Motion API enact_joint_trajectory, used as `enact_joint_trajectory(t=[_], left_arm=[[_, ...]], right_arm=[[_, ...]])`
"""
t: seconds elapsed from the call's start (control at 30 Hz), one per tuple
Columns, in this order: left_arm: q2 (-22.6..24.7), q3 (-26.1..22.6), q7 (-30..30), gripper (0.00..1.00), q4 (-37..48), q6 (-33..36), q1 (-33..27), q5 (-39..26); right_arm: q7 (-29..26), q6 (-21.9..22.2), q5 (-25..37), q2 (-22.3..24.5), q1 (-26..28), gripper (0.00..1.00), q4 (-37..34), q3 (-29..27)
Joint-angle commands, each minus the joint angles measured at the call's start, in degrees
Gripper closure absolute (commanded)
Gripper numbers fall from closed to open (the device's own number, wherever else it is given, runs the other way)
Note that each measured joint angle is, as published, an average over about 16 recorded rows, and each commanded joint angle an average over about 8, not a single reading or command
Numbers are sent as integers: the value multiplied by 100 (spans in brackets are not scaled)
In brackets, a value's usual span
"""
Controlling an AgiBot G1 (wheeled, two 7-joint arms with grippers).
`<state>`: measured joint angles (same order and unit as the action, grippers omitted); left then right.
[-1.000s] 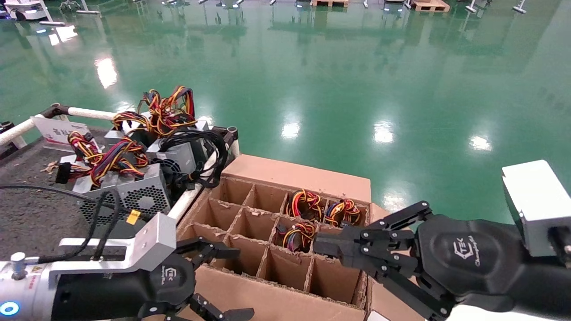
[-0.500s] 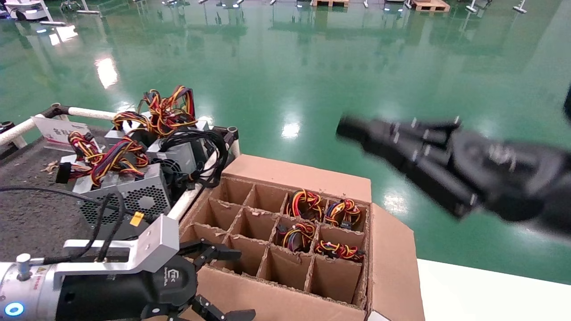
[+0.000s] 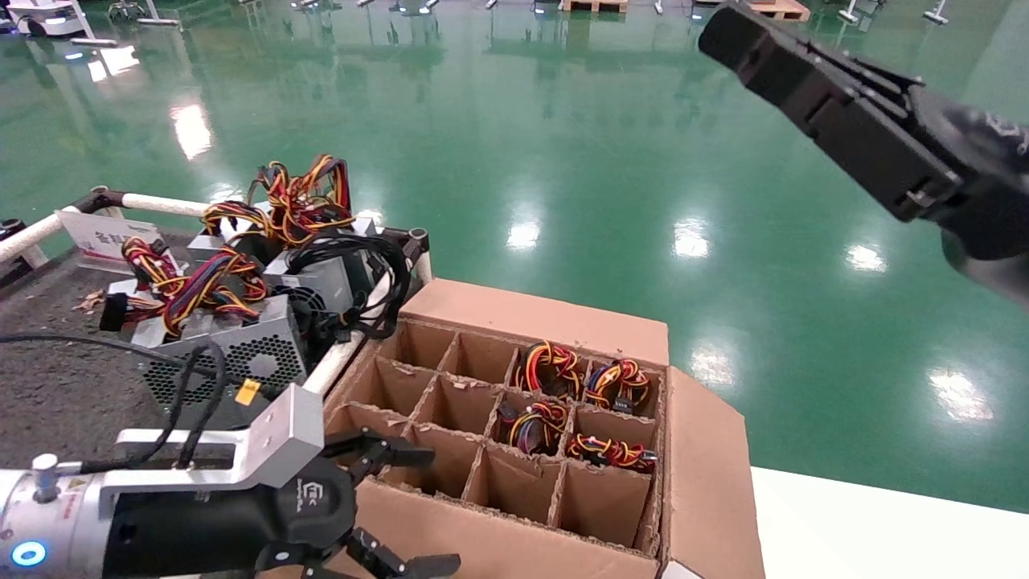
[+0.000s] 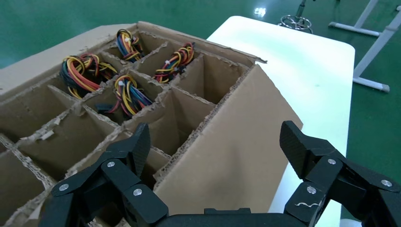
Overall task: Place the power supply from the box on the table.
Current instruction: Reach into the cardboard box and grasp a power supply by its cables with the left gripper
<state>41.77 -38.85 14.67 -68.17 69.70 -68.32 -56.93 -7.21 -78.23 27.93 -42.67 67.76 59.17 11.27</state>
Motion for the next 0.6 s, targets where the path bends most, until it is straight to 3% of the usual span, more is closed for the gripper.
enact_joint_trajectory(t=[0.03,0.6], left_arm=[[26,-22,-4,0,34,-13,-34,-3],[843,-296,-346,0,921,-882,-352,-584]], right_arm=[[21,13,-28,-17,16,0,-36,-12],[58,36,-76,-47,43,0,-100,-34]])
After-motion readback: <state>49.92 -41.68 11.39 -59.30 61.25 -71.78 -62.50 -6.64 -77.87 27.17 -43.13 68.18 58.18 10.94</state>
